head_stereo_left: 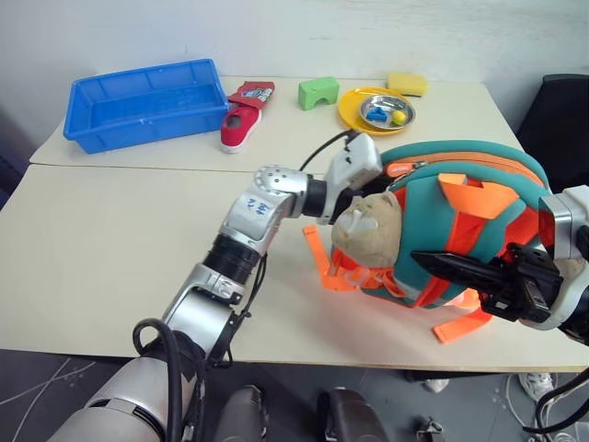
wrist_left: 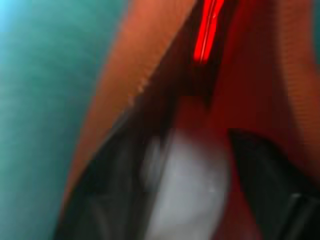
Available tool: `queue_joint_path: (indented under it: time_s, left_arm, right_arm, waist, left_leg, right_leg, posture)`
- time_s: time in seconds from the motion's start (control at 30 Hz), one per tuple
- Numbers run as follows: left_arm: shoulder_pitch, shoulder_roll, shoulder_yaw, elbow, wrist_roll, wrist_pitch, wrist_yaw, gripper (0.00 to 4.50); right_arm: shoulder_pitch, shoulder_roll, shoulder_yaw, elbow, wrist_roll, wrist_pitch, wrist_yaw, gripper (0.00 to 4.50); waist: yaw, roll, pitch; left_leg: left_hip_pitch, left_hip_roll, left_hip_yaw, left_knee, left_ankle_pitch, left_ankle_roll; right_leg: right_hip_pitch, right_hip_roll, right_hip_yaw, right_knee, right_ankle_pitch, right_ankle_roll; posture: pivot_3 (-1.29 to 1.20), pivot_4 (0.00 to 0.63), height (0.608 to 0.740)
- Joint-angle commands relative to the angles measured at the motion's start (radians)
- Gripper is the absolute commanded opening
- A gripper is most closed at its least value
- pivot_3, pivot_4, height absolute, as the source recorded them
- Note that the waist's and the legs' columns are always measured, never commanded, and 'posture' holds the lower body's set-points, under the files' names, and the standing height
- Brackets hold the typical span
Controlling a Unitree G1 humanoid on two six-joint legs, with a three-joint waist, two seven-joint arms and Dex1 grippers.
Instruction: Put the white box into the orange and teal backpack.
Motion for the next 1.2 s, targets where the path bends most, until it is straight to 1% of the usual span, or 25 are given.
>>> queue_joint_path:
  time_s: [0.03,0.1,0.2,0.27,0.33,0.4,0.43,0.5,0.53,0.6,0.7,0.8,0.93,1.07,1.2]
  left_arm:
    - [0.022,0.098,0.083,-0.105,-0.079,0.068,-0.061,4.4]
    - [0.041,0.176,0.118,-0.159,-0.142,0.125,-0.128,4.46]
    - [0.055,0.312,0.182,-0.256,-0.293,0.281,-0.26,4.46]
    - [0.037,0.353,0.222,-0.3,-0.387,0.397,-0.276,4.46]
    - [0.033,0.364,0.248,-0.364,-0.476,0.484,-0.278,4.46]
    - [0.055,0.35,0.185,-0.437,-0.433,0.448,-0.241,4.46]
    - [0.063,0.326,0.13,-0.449,-0.35,0.377,-0.182,4.46]
    - [0.062,0.263,0.066,-0.44,-0.268,0.336,-0.074,4.46]
    - [0.063,0.244,0.051,-0.437,-0.25,0.327,-0.045,4.46]
    - [0.076,0.217,0.027,-0.453,-0.251,0.307,-0.05,4.46]
    - [0.082,0.183,-0.015,-0.425,-0.178,0.221,0.002,4.46]
    - [0.083,0.147,-0.009,-0.389,-0.15,0.185,0.056,4.46]
    - [0.094,0.156,0.03,-0.397,-0.195,0.218,0.042,3.7]
    - [0.097,0.183,0.047,-0.395,-0.211,0.226,0.024,2.6]
    - [0.076,0.207,0.101,-0.364,-0.243,0.247,0.023,1.65]
  right_arm:
    - [0.011,0.016,-0.01,-0.034,-0.007,-0.037,-0.021,0.0]
    - [0.019,0.021,-0.006,-0.038,-0.01,-0.042,-0.028,0.0]
    - [0.025,0.022,0.0,-0.038,-0.016,-0.049,-0.036,0.0]
    - [0.024,0.019,0.0,-0.035,-0.013,-0.05,-0.038,0.0]
    - [0.021,0.016,0.003,-0.03,-0.008,-0.05,-0.039,0.0]
    - [0.012,0.013,0.012,-0.026,-0.009,-0.05,-0.042,0.0]
    - [0.007,0.01,0.018,-0.025,-0.02,-0.051,-0.046,0.0]
    - [0.002,0.01,0.025,-0.021,-0.024,-0.051,-0.055,0.0]
    - [0.0,0.011,0.026,-0.021,-0.022,-0.051,-0.058,0.0]
    - [0.001,0.01,0.028,-0.021,-0.021,-0.047,-0.056,0.0]
    - [-0.001,0.006,0.037,-0.025,-0.031,-0.043,-0.055,0.0]
    - [-0.004,0.009,0.035,-0.026,-0.017,-0.044,-0.07,0.0]
    - [0.014,0.011,0.022,-0.032,-0.015,-0.042,-0.075,0.0]
    - [0.032,0.016,0.01,-0.029,-0.017,-0.046,-0.079,0.0]
    - [0.061,0.025,-0.012,-0.024,-0.036,-0.055,-0.075,0.0]
  waist:
    - [-0.002,0.0,0.0]
    - [-0.002,0.0,0.0]
    - [-0.002,0.0,0.0]
    - [0.002,0.0,0.0]
    - [0.008,0.0,0.0]
    - [0.01,0.0,0.0]
    - [0.01,0.0,0.0]
    - [0.012,0.0,0.0]
    - [0.012,0.0,0.0]
    - [0.008,0.0,0.0]
    - [0.0,0.0,0.0]
    - [0.008,0.0,0.0]
    - [0.007,0.0,0.0]
    - [0.006,0.0,0.0]
    - [0.006,0.0,0.0]
  left_leg:
    - [0.0,0.0,0.0,0.0,0.0,0.0]
    - [0.0,0.0,0.0,0.0,0.0,0.0]
    - [0.0,0.0,0.0,0.0,0.001,-0.001]
    - [-0.001,0.0,-0.002,0.0,0.001,-0.001]
    - [-0.001,-0.002,-0.004,0.002,0.001,-0.001]
    - [-0.002,-0.002,-0.008,0.003,0.0,0.0]
    - [-0.002,-0.003,-0.009,0.004,0.0,0.001]
    - [-0.001,-0.004,-0.009,0.004,0.0,0.002]
    - [0.0,-0.005,-0.009,0.004,0.0,0.002]
    - [-0.001,-0.005,-0.009,0.004,0.0,0.003]
    - [-0.001,-0.004,-0.008,0.002,0.0,0.002]
    - [-0.001,-0.003,-0.009,0.001,0.001,0.001]
    - [-0.001,-0.004,-0.009,0.002,0.001,0.002]
    - [-0.001,-0.004,-0.009,0.001,0.001,0.002]
    - [-0.001,-0.004,-0.009,0.002,0.001,0.002]
  right_leg:
    - [0.0,0.0,0.0,0.0,0.0,0.0]
    - [0.0,0.0,0.0,0.0,0.0,0.0]
    - [0.0,-0.001,0.0,0.0,0.0,0.0]
    - [0.0,-0.001,-0.001,-0.001,0.0,0.0]
    - [0.002,-0.002,-0.001,-0.001,0.0,0.0]
    - [0.005,-0.003,-0.001,-0.003,0.0,0.0]
    - [0.006,-0.003,-0.001,-0.003,0.0,0.0]
    - [0.008,-0.003,-0.001,-0.004,0.0,0.0]
    - [0.009,-0.003,-0.001,-0.004,0.0,0.0]
    - [0.009,-0.003,-0.001,-0.004,0.0,0.001]
    - [0.006,-0.001,0.001,-0.004,0.0,0.001]
    - [0.005,0.0,0.001,-0.003,0.0,0.001]
    - [0.005,-0.001,0.001,-0.003,0.0,0.001]
    - [0.005,-0.001,0.001,-0.003,0.0,0.001]
    - [0.005,-0.001,0.001,-0.003,0.0,0.001]
  posture:
    - [0.0,0.15,0.74]
    - [0.0,0.15,0.74]
    - [0.0,0.15,0.74]
    - [0.0,0.15,0.74]
    - [0.0,0.15,0.74]
    - [0.0,0.15,0.74]
    - [0.0,0.15,0.74]
    - [0.0,0.15,0.74]
    - [0.0,0.15,0.74]
    - [0.0,0.15,0.74]
    - [0.0,0.15,0.74]
    - [0.0,0.15,0.74]
    - [0.0,0.15,0.74]
    - [0.0,0.15,0.74]
    - [0.0,0.15,0.74]
